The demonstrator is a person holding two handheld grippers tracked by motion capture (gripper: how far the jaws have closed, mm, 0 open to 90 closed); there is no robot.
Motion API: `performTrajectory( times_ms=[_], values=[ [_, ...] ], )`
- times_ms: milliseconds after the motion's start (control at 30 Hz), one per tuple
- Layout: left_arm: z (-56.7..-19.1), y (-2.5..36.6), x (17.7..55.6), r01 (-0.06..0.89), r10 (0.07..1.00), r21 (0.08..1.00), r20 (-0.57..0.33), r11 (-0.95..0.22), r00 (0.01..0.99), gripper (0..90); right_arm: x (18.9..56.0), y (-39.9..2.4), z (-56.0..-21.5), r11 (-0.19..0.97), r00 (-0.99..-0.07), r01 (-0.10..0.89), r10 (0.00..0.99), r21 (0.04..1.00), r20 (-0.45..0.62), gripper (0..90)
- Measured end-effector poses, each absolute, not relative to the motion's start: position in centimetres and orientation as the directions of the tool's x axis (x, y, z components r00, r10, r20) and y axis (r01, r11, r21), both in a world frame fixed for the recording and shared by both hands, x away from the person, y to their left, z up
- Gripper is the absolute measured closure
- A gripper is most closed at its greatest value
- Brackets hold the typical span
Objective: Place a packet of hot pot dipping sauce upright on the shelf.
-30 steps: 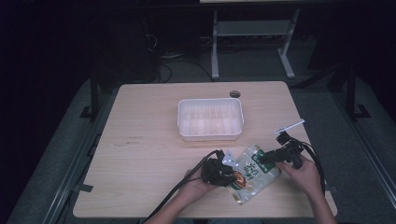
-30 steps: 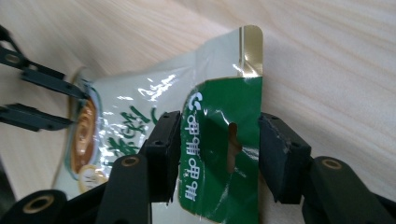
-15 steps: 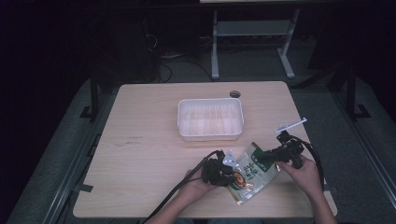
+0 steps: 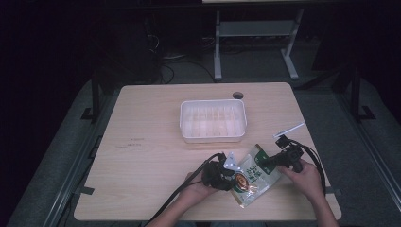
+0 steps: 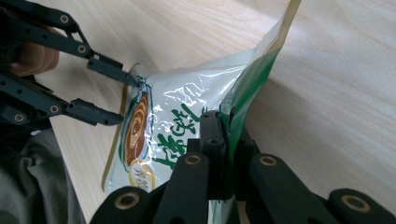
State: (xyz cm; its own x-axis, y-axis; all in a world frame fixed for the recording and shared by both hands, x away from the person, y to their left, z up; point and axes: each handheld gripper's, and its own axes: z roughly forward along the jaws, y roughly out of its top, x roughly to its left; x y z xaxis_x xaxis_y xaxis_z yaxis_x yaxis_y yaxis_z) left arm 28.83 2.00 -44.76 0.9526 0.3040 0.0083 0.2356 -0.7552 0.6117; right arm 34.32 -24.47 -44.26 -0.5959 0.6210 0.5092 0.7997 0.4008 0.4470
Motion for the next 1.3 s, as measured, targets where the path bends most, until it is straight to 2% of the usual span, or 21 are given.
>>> performTrajectory(
  times_ms=[300,633,900,1300],
  values=[
    [-44.4,4.7,28.3,0.242,0.336,0.645,0.024,-0.725,0.942,56.7,33.9,-24.4,-43.5,0.368,-0.588,0.803,0.616,0.469,0.524,89.5],
    [-43.9,8.4,27.8,0.266,0.386,0.661,0.039,-0.702,0.922,52.4,33.1,-23.7,-40.5,0.351,-0.623,0.77,0.593,0.532,0.51,89.7],
    [-44.3,11.1,27.0,0.271,0.401,0.663,0.048,-0.697,0.915,45.4,32.8,-22.8,-38.3,0.364,-0.648,0.75,0.573,0.553,0.501,89.7],
    [-43.2,14.9,25.7,0.26,0.42,0.676,0.081,-0.69,0.904,40.9,32.4,-20.2,-34.5,0.41,-0.691,0.711,0.558,0.572,0.459,89.9]
  ],
)
